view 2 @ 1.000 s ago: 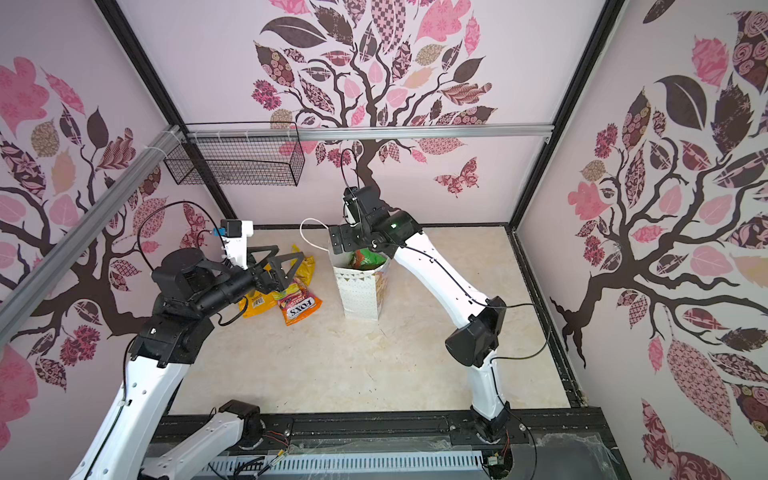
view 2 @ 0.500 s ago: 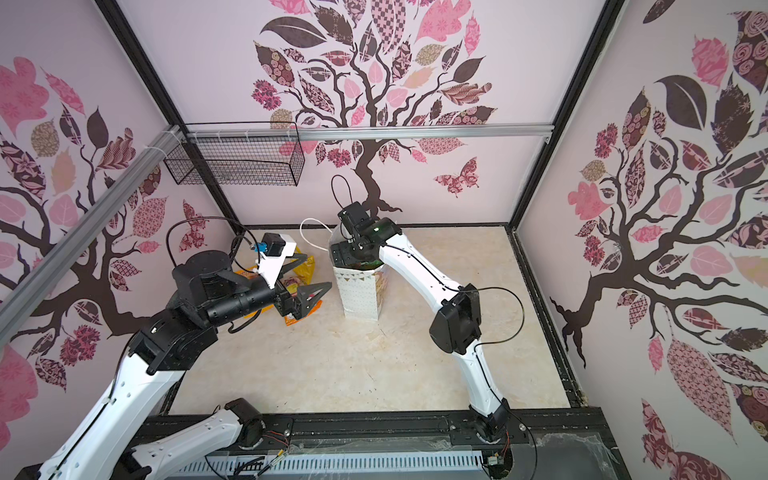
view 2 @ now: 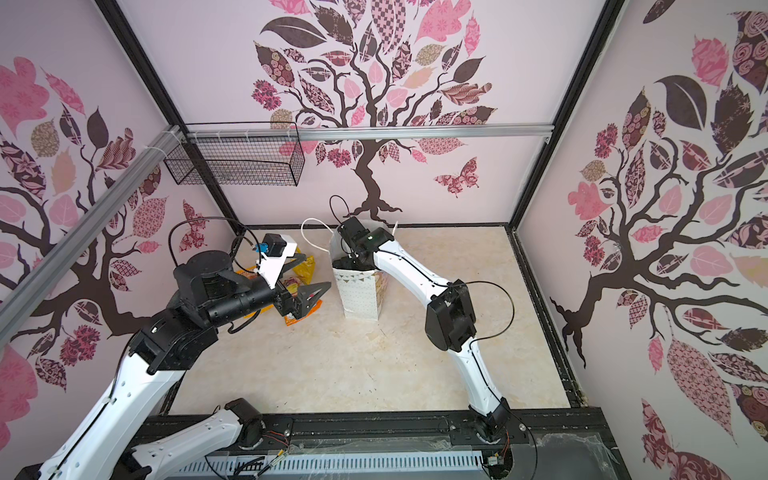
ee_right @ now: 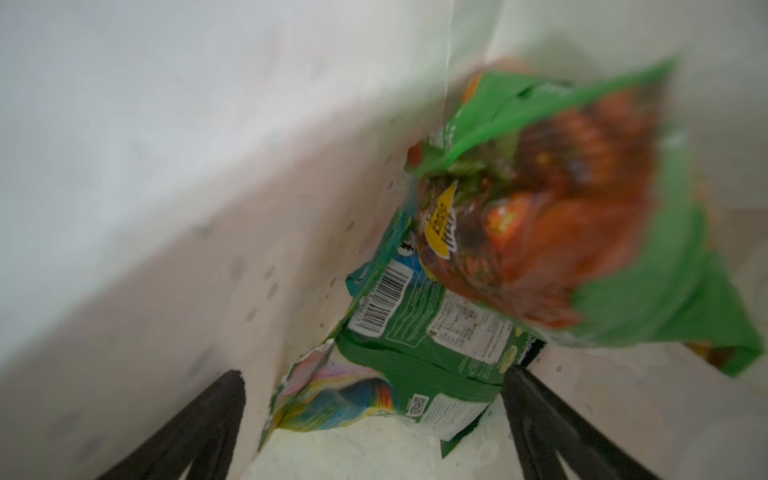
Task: Take the snacks out of the paper bag
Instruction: 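Close the right gripper on the green-and-blue mango tea candy bag inside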
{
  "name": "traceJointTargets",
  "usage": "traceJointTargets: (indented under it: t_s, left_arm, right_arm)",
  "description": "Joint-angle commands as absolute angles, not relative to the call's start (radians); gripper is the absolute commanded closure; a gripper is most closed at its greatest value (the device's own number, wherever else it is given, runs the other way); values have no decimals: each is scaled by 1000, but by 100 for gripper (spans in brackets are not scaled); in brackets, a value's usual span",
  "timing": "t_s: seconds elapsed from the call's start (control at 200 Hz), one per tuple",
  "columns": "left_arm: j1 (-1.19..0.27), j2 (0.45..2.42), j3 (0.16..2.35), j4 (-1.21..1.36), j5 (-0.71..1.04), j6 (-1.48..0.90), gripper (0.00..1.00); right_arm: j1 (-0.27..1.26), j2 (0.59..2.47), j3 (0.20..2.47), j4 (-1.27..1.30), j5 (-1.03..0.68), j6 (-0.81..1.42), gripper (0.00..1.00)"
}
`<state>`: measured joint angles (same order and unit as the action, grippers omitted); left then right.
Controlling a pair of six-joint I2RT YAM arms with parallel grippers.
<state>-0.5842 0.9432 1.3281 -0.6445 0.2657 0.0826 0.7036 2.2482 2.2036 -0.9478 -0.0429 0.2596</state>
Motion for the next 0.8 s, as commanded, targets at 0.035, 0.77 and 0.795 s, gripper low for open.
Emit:
traceJointTargets:
  t_s: [0.035,0.77,0.795]
  left_arm:
    - [-588,944,1348,-632,267,81,2]
    - [-588,938,1330,-621,248,68,2]
    - [-588,939,1329,-620,247,67,2]
  right_arm:
    - [700,2314,2165,-931,-54,268,1]
    - [692,2388,2022,-852,-123,292,30]
    - [692,2386,2020,-852,-126,293,33]
